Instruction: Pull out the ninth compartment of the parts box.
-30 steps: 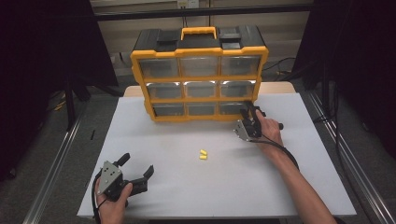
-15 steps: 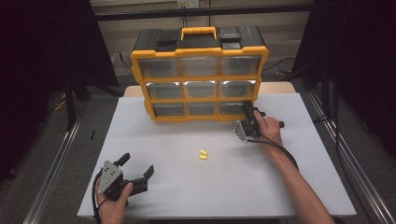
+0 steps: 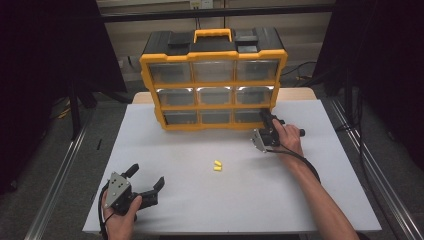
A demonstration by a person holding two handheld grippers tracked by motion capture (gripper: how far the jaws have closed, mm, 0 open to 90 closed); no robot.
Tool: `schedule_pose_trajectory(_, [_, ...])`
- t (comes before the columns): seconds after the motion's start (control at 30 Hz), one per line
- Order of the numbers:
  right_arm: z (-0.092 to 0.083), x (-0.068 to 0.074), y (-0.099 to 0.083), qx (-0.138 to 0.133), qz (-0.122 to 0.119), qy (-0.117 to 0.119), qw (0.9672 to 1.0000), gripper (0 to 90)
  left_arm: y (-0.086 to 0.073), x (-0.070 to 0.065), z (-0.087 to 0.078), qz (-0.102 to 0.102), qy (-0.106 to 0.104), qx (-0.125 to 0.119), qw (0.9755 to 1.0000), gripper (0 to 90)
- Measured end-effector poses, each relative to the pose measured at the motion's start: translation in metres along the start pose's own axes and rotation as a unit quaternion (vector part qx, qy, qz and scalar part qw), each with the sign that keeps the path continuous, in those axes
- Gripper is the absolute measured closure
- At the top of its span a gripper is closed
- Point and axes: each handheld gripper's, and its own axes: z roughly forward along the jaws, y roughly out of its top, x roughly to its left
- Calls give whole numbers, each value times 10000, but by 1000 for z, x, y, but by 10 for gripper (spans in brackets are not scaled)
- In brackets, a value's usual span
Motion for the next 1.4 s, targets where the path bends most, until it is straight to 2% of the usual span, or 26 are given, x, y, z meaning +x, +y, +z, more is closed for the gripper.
schedule_pose_trajectory(0.1, [-2, 0, 0, 61, 67, 3, 10000, 781, 0, 0, 0, -6, -5, -2, 10000, 34])
schedule_pose_trajectory(0.2, [-3, -2, 1, -32, -11, 18, 10000, 780, 0, 1, -1, -7, -1, 0, 10000, 36])
schedule_pose_trajectory(0.43, [-5, -1, 2, 5, 98, 30, 9999, 780, 0, 1, -2, -10, -8, -34, 10000, 36])
schedule_pose_trajectory(0.6, [-7, -1, 3, 23, 131, 37, 9999, 779, 1, 0, -2, 51, -2, -32, 10000, 36])
schedule_pose_trajectory(0.7, [-7, -3, 3, 2, 34, 54, 10000, 779, 1, 1, -2, 48, 5, -44, 10000, 36])
schedule_pose_trajectory(0.8, [-11, -2, 3, -34, 70, 28, 10000, 780, 1, 1, -3, 29, 24, -53, 10000, 36])
schedule_pose_trajectory(0.87, [-13, -2, 4, -42, 4, -10, 10000, 780, 1, 1, -2, 17, 10, -57, 10000, 36])
schedule_pose_trajectory(1.07, [-15, -2, 4, -45, 100, 38, 9999, 780, 1, 1, -3, 47, 27, -50, 10000, 36])
schedule_pose_trajectory(1.2, [-18, -3, 4, -72, 9, 13, 10000, 780, 1, 1, -3, 27, 38, -52, 10000, 36])
schedule_pose_trajectory(1.3, [-22, -1, 4, -69, 88, 39, 9999, 780, 1, 1, -2, 22, 44, -61, 10000, 36])
schedule_pose_trajectory(1.4, [-24, -3, 5, -67, 59, 55, 9999, 779, 1, 0, -2, 45, 43, -63, 10000, 36])
